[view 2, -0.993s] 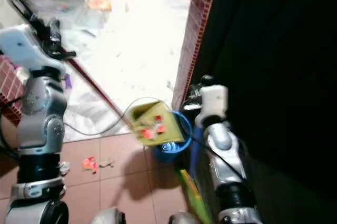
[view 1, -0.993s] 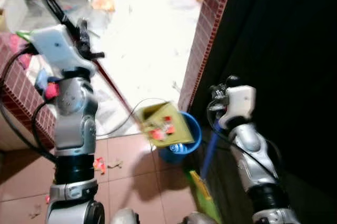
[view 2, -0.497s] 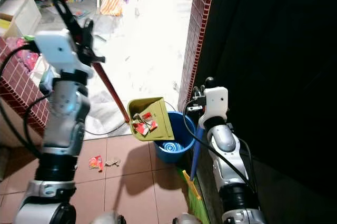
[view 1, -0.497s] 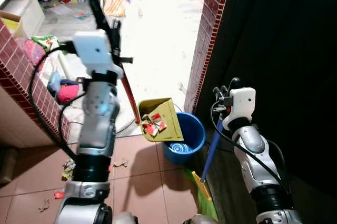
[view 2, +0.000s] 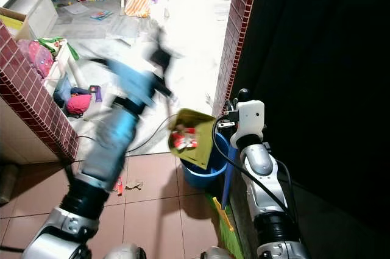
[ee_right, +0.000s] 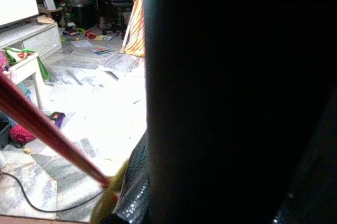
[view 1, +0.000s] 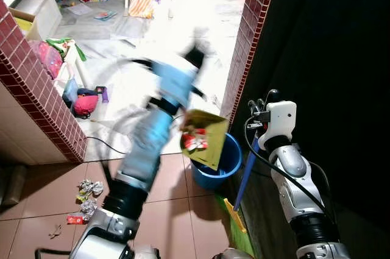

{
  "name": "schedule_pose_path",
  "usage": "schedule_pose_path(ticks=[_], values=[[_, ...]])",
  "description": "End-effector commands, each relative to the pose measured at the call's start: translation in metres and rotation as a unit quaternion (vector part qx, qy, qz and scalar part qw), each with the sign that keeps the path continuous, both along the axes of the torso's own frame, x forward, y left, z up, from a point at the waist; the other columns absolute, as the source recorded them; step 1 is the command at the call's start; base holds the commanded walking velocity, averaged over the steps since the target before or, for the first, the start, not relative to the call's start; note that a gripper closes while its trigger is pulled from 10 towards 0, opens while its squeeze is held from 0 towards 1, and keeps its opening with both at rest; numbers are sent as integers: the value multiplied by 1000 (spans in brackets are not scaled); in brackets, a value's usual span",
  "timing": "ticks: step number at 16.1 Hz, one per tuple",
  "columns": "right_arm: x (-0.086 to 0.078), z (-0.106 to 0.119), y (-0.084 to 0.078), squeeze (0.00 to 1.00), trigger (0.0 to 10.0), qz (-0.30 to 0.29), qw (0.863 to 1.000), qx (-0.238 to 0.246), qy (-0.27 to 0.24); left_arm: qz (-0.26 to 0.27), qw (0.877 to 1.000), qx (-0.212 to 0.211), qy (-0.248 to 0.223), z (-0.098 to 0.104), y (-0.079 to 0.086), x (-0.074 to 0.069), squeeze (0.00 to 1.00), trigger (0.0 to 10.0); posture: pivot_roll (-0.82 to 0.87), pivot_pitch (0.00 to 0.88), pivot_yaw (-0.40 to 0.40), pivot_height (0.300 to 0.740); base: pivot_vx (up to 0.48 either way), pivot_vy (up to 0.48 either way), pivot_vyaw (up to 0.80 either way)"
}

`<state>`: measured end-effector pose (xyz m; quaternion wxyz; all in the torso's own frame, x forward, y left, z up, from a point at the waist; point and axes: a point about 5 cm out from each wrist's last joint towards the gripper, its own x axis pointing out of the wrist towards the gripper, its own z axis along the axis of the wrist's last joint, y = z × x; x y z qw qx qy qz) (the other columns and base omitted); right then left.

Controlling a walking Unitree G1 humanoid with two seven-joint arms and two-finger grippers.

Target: Sweep floor

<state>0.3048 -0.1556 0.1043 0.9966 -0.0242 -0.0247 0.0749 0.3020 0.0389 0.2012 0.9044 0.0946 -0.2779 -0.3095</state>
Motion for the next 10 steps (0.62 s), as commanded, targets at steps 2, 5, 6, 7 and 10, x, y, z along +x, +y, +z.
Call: schedule_pose_path(ticks=[2, 5, 6, 7, 10], values=[[5, 11, -4, 0, 10000, -3, 1000, -7, -24, -59, 991, 118, -22, -12, -9, -4, 0, 10000, -61, 0, 4, 740, 0, 0, 0], [5, 11, -2, 0, 10000, 1, 1000, -9, -25, -91, 981, 166, -35, -12, -11, -5, 0, 10000, -59, 0, -4, 740, 0, 0, 0], [6, 12, -1, 0, 10000, 8, 999, -15, -28, -108, 976, 184, -37, -13, -12, -6, 0, 10000, -57, 0, -10, 740, 0, 0, 0], [7, 12, -1, 0, 10000, 13, 999, -21, -30, -116, 975, 184, -34, -11, -14, -7, 0, 10000, -56, 0, -12, 740, 0, 0, 0], [8, 12, -1, 0, 10000, 12, 999, -22, -29, -114, 975, 185, -55, -3, -16, -7, 0, 10000, -56, 0, -12, 740, 0, 0, 0]])
